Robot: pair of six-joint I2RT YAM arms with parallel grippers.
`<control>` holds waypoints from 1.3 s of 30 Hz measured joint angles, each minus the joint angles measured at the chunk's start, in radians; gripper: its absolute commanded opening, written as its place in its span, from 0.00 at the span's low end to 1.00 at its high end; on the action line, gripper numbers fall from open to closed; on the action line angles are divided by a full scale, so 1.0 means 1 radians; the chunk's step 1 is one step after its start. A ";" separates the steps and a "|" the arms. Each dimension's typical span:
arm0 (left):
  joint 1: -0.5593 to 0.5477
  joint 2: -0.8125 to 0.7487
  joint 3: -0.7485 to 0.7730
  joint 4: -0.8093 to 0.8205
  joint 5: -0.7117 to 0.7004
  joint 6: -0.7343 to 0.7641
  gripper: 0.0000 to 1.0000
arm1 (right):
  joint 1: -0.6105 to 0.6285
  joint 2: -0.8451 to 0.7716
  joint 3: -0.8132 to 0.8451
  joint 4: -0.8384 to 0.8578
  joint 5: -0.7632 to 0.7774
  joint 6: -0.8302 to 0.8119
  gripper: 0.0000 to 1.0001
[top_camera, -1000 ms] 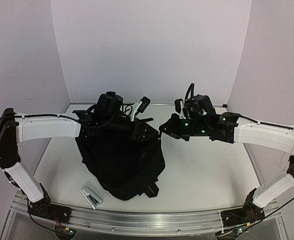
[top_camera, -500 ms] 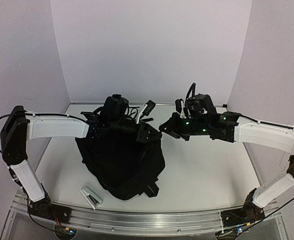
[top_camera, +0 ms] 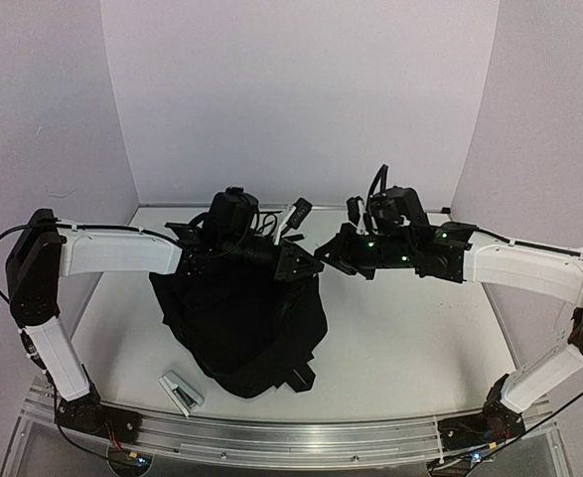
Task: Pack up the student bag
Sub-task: Zip the student bag at the center of the board.
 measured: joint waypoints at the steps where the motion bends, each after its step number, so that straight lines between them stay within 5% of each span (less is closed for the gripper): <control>1: 0.000 0.002 0.000 0.007 0.001 -0.001 0.17 | -0.001 0.001 0.000 0.001 0.000 0.000 0.00; 7: -0.002 0.011 0.000 0.033 0.012 -0.023 0.00 | -0.007 0.003 0.000 0.004 0.003 0.004 0.02; 15: -0.002 0.012 -0.019 0.035 -0.005 -0.033 0.00 | -0.012 0.000 -0.002 0.045 0.018 0.012 0.50; 21: -0.004 0.006 -0.075 0.046 -0.024 -0.050 0.00 | -0.019 -0.014 -0.004 0.056 0.043 0.013 0.68; 31: -0.004 -0.067 -0.159 0.043 -0.029 -0.075 0.00 | -0.040 0.100 -0.013 0.067 0.031 -0.017 0.64; 36: -0.004 -0.079 -0.161 0.042 -0.029 -0.077 0.00 | -0.040 0.210 -0.013 0.053 -0.036 -0.043 0.50; 39: -0.004 -0.080 -0.161 0.037 -0.029 -0.077 0.00 | -0.040 0.229 -0.013 0.053 -0.067 -0.059 0.29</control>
